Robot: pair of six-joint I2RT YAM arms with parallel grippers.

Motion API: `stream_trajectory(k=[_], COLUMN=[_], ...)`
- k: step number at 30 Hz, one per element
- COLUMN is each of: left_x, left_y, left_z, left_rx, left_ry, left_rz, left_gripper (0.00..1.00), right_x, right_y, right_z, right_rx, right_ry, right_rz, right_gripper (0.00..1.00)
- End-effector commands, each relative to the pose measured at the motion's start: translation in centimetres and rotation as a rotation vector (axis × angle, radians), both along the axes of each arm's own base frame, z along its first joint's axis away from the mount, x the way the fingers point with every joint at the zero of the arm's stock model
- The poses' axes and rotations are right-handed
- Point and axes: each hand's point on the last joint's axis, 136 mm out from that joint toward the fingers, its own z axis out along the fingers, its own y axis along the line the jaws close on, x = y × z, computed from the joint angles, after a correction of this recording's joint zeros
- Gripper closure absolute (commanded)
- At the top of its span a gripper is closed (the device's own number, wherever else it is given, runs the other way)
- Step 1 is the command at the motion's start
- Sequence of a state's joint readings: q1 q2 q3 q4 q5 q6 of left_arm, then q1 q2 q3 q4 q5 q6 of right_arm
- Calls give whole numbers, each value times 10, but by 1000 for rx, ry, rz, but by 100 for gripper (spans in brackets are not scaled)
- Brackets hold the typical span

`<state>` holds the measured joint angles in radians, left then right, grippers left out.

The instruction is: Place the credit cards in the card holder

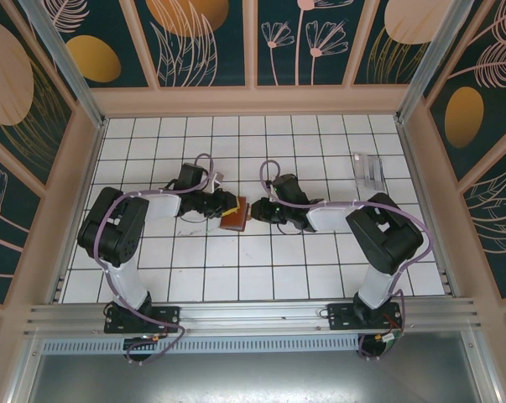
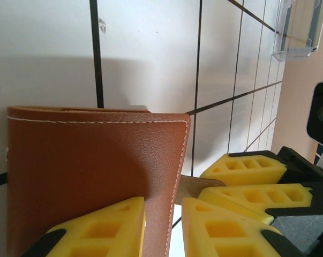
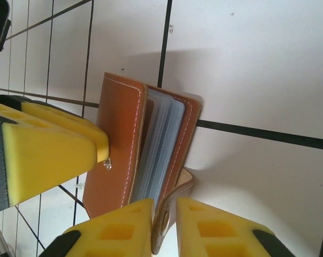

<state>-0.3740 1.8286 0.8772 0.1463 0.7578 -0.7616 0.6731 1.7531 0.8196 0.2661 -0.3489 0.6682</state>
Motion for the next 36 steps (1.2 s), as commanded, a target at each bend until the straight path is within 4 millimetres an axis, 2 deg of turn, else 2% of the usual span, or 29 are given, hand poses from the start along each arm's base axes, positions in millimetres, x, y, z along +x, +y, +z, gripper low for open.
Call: stream_trajectory(k=[1,6,8,11,14,19,23,33,36], left_x=[-1,-2,-3,-2,-2,-2,-3,-7,-7], left_y=[4,9,9,10,10,9,10,5,6], left_z=[-12,-19,-20,-20,-21,-20,-20,-13,-10], left_rx=[38,66,71,74,74,66,60,-11,-14], left_ry=[30,48,57,55,62,65,69,98,89], left_rz=[13,31,36,46,42,46,61,84,91], left_gripper=[74,74,74,75,76,76,77,82,83], right_x=[8,10,10,10,8,5,5,4,5], right_y=[8,9,8,8,8,11,16,40,47], right_z=[23,29,31,33,29,25,30,27,20], right_rx=[45,41,40,38,31,34,52,62,35], right_ry=[-38,-47,-52,-58,-46,-35,-44,-11,4], right_rz=[10,7,1,6,14,21,29,73,77], right_gripper=[82,71,70,75,85,92,100,100,100])
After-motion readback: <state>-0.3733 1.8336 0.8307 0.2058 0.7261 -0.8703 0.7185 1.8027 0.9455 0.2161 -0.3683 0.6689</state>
